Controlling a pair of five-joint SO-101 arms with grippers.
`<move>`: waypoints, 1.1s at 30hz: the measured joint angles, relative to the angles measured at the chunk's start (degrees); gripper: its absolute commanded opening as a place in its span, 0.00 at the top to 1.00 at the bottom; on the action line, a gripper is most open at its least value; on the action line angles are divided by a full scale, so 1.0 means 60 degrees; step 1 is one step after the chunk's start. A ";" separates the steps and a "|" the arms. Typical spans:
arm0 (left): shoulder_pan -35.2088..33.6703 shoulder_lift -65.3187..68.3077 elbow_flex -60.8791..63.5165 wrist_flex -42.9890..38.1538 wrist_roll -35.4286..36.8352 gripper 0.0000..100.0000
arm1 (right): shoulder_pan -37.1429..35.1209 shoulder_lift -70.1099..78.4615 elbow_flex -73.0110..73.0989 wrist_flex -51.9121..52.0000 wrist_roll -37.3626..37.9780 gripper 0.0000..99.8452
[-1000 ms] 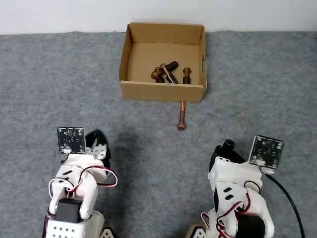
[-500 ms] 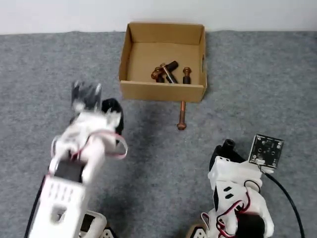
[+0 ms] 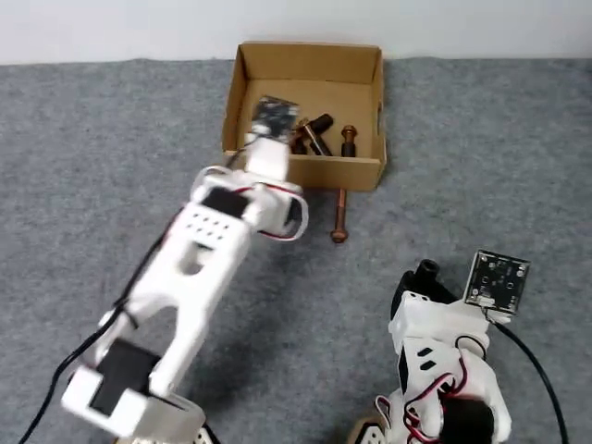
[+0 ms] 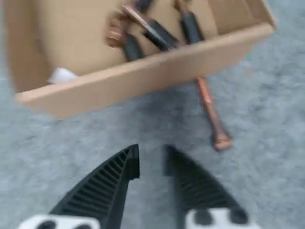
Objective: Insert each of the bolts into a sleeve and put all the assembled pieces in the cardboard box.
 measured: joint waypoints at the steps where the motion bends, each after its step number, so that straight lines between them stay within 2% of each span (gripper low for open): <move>1: 0.0147 0.0264 -0.0381 0.0205 0.0117 0.77 | 0.0000 0.0000 0.0000 0.0000 0.0000 0.99; 9: 0.0674 0.3018 -0.3531 0.1495 0.0674 0.77 | 0.0000 0.0000 0.0000 0.0000 0.0000 0.99; 21: 0.0864 0.8293 -1.0564 0.5817 0.1421 0.77 | 0.0000 0.0000 0.0000 0.0000 0.0000 0.99; 28: 0.0923 1.0989 -1.4667 0.7194 0.1421 0.77 | 0.0000 0.0000 0.0000 0.0000 0.0000 0.99; 33: 0.0923 1.2527 -1.6645 0.7780 0.1451 0.79 | 0.0000 0.0000 0.0000 0.0000 0.0000 0.99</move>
